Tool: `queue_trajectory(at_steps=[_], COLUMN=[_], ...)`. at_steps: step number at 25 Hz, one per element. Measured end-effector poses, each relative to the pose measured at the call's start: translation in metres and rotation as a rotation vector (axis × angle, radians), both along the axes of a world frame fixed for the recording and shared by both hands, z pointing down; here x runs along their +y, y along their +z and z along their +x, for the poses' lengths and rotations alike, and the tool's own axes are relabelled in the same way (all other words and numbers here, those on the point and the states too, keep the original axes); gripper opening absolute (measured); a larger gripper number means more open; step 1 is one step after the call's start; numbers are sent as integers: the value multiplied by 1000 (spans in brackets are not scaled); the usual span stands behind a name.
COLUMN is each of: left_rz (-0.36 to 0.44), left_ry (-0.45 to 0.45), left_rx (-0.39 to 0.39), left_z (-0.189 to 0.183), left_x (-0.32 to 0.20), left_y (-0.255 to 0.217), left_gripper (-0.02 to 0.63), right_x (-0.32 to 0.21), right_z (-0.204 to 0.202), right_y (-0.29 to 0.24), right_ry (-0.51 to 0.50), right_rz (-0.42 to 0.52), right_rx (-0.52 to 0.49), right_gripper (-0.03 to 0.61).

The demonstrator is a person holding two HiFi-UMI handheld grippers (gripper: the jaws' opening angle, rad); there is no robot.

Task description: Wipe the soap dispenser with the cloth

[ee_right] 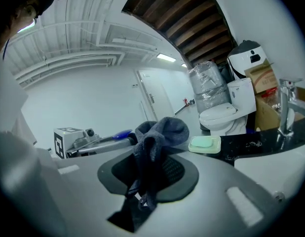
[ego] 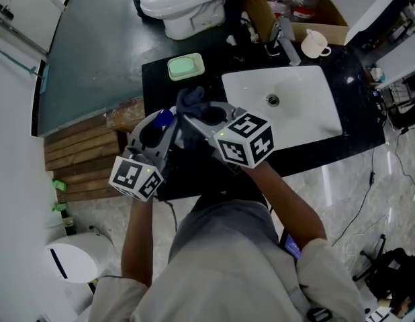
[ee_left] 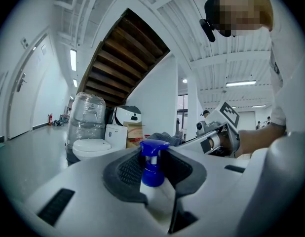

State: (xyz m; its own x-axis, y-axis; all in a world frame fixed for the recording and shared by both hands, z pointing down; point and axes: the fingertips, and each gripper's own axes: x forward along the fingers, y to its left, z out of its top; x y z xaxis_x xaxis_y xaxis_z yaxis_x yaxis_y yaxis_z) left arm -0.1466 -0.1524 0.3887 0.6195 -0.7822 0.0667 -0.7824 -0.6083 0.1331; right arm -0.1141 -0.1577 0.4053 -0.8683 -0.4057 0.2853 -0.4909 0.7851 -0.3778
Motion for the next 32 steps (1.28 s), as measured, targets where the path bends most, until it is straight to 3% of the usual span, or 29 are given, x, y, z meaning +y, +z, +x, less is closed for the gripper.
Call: queue_trajectory(at_steps=[32], left_rz=[-23], left_ry=[-52], left_rx=[50], left_z=[-12], left_x=[-2], left_y=[-3], left_gripper=[95], right_x=[11], right_z=[7], right_y=[92], right_ry=[5], right_rz=[-178], right_rx=[127], right_gripper=[72])
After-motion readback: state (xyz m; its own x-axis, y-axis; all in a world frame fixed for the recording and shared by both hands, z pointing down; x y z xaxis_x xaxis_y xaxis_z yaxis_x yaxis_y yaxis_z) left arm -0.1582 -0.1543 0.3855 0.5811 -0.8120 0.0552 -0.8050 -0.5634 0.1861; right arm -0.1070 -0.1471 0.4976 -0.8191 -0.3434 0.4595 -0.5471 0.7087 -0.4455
